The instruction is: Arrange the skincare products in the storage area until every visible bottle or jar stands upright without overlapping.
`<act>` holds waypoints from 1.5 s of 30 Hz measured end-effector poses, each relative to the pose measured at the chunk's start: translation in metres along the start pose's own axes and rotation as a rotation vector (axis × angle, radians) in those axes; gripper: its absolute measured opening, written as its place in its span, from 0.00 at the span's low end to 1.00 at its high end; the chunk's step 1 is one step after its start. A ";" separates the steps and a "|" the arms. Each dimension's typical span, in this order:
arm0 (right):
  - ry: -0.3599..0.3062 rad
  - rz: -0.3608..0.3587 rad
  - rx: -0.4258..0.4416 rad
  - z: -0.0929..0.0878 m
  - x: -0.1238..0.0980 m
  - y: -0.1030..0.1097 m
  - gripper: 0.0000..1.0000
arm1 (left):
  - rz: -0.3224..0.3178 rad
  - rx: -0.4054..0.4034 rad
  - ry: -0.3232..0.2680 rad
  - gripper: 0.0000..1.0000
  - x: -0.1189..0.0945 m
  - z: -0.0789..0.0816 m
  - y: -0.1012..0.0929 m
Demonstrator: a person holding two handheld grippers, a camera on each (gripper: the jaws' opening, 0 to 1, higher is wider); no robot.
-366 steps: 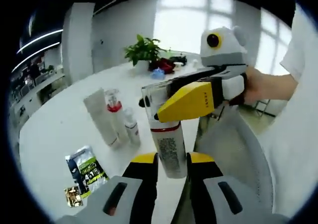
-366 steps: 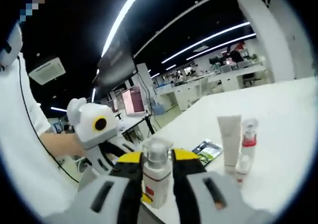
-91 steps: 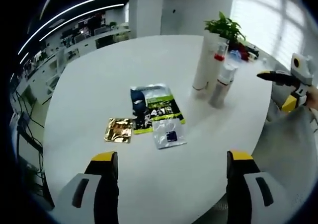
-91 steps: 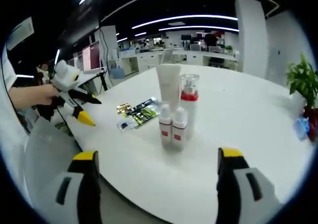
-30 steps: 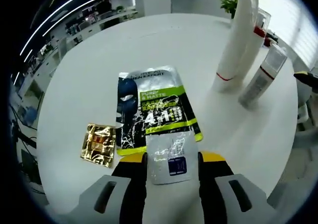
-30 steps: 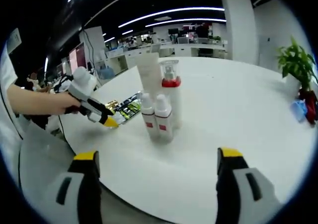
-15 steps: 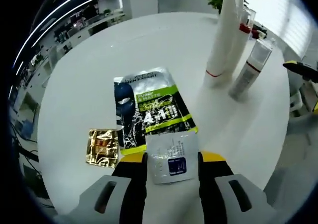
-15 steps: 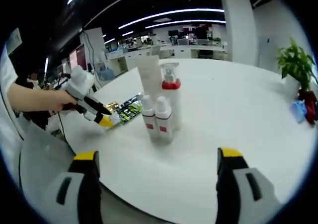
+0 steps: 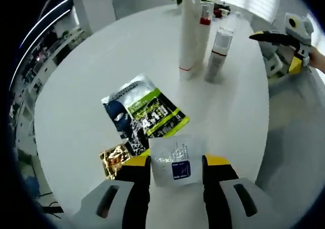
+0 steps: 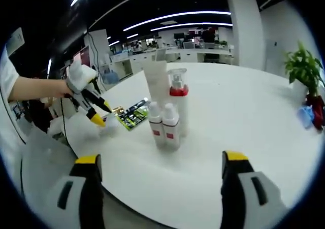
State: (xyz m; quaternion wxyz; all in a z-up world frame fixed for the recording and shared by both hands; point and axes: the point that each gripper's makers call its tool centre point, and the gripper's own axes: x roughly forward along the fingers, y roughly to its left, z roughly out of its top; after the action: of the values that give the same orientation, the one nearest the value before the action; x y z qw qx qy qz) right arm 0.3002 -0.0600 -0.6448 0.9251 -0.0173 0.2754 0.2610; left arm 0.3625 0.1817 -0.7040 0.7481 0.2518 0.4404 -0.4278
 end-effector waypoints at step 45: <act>0.032 -0.009 -0.005 -0.003 -0.001 0.005 0.99 | -0.209 0.442 0.156 0.38 0.011 -0.066 -0.008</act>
State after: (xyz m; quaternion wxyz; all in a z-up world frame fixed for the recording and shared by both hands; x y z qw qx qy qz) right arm 0.2952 -0.0572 -0.6463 0.9217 -0.0253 0.2893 0.2571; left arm 0.3292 0.2235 -0.7457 0.5905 0.3946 0.4162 -0.5678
